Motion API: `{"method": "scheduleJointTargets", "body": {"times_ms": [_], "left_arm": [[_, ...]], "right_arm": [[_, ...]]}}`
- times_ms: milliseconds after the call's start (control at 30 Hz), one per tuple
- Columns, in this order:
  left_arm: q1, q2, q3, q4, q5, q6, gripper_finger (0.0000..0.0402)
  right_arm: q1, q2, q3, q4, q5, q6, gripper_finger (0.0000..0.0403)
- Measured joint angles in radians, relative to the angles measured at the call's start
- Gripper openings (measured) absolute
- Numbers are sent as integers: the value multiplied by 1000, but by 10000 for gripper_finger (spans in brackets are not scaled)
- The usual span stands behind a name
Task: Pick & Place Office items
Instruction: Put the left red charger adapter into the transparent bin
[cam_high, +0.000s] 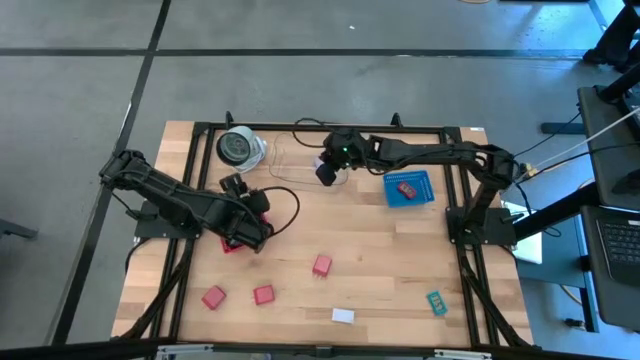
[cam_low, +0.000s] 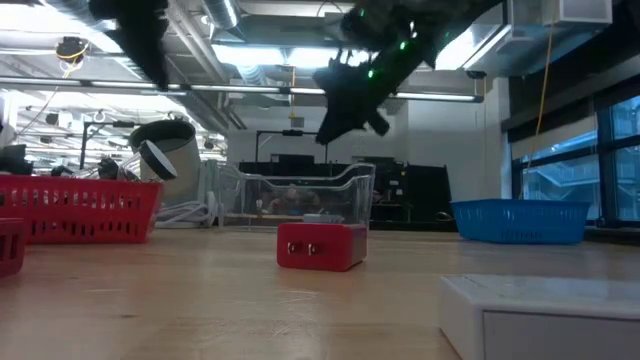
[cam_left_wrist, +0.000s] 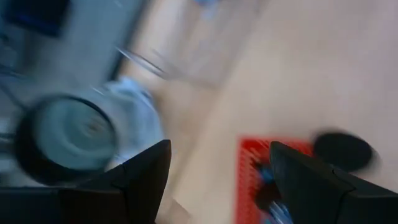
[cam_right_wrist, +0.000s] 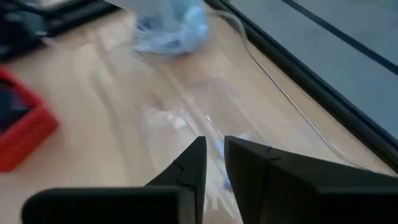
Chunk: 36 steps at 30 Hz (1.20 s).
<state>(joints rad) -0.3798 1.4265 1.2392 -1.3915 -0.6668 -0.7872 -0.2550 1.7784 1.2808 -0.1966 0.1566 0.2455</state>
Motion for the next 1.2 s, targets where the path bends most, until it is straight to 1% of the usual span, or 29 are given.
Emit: {"method": "scheduleJointTargets", "body": {"times_ms": [67,133,233,433,567,667,767,900,1033,1200], "left_arm": [[-12,0,0,0,109,-11,269],[-37,0,0,2,216,-55,269],[-93,0,0,20,312,-188,269],[-226,4,0,38,349,-555,272],[-302,24,-22,73,421,-706,282],[-339,44,-56,120,495,-791,292],[-365,68,-83,148,548,-849,302],[-405,88,-132,220,617,-896,309],[-449,106,-188,321,662,-922,310],[-504,130,-245,399,665,-937,310]], "right_arm": [[20,-35,0,-18,-5,-17,67],[43,-68,0,-45,-16,-38,78],[85,-115,0,-87,-16,-62,99],[161,-198,0,-140,-19,-99,165],[193,-241,0,-161,-19,-100,217],[215,-264,0,-174,-18,-100,251],[236,-276,0,-180,-18,-84,280],[258,-276,1,-183,-16,-51,304],[281,-276,1,-198,-14,-17,315],[306,-276,1,-198,-15,12,315]]}}
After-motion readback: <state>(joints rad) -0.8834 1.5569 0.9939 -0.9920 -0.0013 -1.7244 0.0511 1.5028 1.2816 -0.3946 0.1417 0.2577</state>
